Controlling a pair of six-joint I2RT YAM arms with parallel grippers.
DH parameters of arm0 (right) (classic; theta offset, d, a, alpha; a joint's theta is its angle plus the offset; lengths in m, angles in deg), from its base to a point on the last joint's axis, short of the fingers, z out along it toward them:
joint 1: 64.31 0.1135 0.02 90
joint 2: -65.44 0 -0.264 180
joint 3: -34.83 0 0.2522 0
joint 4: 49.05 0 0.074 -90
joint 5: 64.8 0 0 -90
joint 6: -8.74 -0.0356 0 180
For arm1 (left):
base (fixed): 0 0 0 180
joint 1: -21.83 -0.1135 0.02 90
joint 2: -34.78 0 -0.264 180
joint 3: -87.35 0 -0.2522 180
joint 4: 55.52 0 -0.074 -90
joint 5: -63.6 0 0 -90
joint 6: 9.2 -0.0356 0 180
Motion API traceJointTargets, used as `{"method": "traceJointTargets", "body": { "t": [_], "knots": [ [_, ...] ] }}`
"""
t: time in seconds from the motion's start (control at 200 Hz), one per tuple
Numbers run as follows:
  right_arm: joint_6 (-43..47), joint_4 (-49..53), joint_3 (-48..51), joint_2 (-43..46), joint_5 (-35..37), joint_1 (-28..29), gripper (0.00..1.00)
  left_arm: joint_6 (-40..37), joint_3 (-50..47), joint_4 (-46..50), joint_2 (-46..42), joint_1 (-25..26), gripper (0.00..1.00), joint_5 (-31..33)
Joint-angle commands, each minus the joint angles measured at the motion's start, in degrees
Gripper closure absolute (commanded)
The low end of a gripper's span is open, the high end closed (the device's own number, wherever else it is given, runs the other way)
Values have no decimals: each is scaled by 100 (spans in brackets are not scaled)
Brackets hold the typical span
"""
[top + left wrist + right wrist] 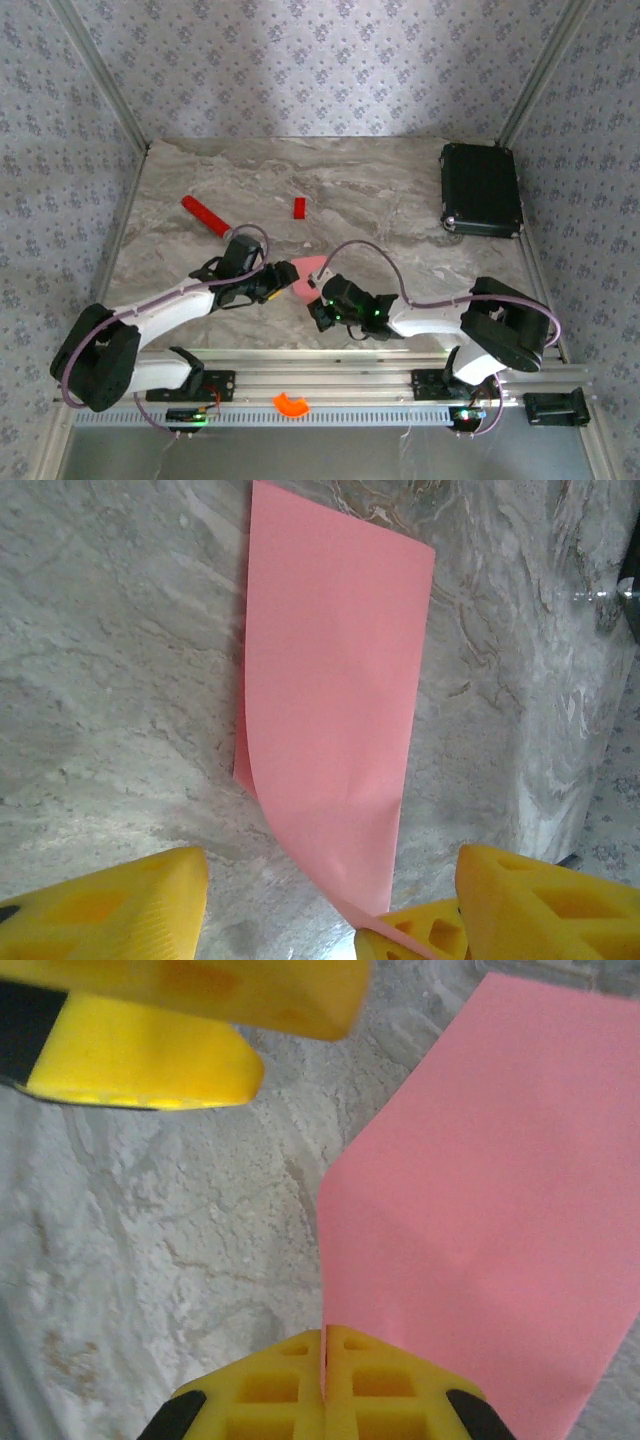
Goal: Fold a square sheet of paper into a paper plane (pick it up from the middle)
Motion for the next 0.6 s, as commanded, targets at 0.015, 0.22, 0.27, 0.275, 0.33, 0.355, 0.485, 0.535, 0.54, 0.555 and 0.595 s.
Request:
{"method": "traceJointTargets", "body": {
  "t": [0.015,0.22,0.27,0.275,0.33,0.355,0.485,0.535,0.54,0.555,0.595],
  "knots": [
    [-861,-175,-141,-53,-1069,-311,100,-44,-43,205,-151,-31,34,127],
    [-1363,-321,-78,-157,-1575,-666,100,-56,-71,231,-144,-38,34,136],
    [-1414,-401,-45,-178,-1634,-700,100,-55,-78,227,-128,-44,34,136],
    [-1422,-409,-40,-176,-1636,-702,100,-55,-83,225,-127,-44,33,136],
    [-1454,-483,-10,-191,-1657,-713,100,-62,-70,215,-93,-44,33,127],
    [-1464,-502,-6,-205,-1671,-724,100,-64,-71,214,-83,-39,33,119],
    [-1563,-552,1,-309,-1775,-762,100,-99,-79,216,-32,-44,33,109],
    [-1602,-596,1,-349,-1827,-774,100,-107,-88,223,-21,-43,33,99],
    [-1608,-603,1,-354,-1833,-774,100,-112,-88,223,-21,-44,33,100],
    [-1620,-617,1,-366,-1839,-782,100,-116,-88,223,-13,-40,33,105],
    [-1631,-649,1,-400,-1864,-783,100,-117,-101,231,-12,-47,33,100]
  ]
}}
